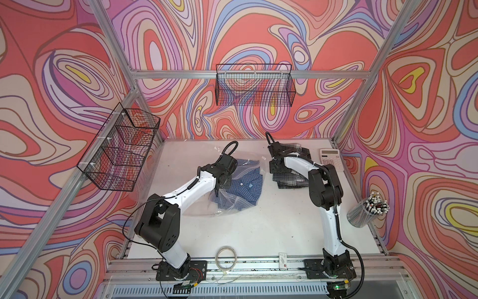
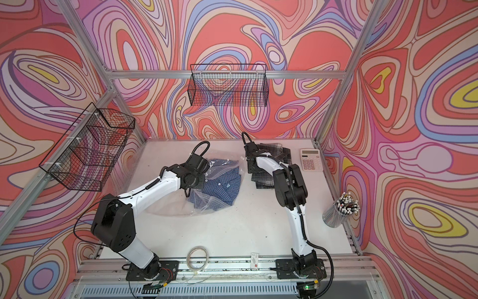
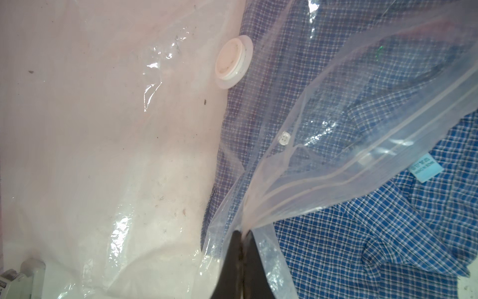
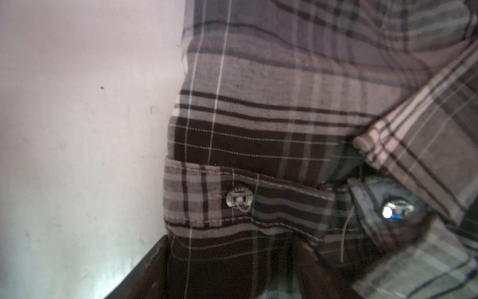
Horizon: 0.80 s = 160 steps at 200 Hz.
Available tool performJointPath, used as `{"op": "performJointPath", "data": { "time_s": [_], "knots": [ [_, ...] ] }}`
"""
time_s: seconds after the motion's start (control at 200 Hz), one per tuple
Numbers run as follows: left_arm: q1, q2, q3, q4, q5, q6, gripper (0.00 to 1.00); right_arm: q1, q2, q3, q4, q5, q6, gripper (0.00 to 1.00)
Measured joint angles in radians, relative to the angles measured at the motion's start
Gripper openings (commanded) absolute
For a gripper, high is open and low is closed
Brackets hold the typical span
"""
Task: Take the shirt out of the vacuum bag
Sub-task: Place the shirt at the center of the board, then take out the shirt from the vacuum bag.
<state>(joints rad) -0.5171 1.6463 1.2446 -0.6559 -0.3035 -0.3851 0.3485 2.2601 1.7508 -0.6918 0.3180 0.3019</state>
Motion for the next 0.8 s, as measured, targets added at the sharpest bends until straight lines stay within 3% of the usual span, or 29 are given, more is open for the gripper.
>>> {"op": "performJointPath", "data": {
  "time_s": [0.421,0.641,0.801],
  "knots": [
    [0.0,-0.01,-0.002,0.0,0.008,0.0,0.0,-0.001,-0.169,-0.186,0.019,-0.039,0.019,0.7],
    [0.0,-0.031,-0.002,0.0,0.039,0.001,0.0,0.003,-0.478,-0.49,0.249,-0.295,0.127,0.69],
    [0.0,-0.035,0.0,-0.001,0.066,0.016,0.0,0.045,-0.545,-0.646,0.42,-0.455,0.196,0.7]
  ]
}}
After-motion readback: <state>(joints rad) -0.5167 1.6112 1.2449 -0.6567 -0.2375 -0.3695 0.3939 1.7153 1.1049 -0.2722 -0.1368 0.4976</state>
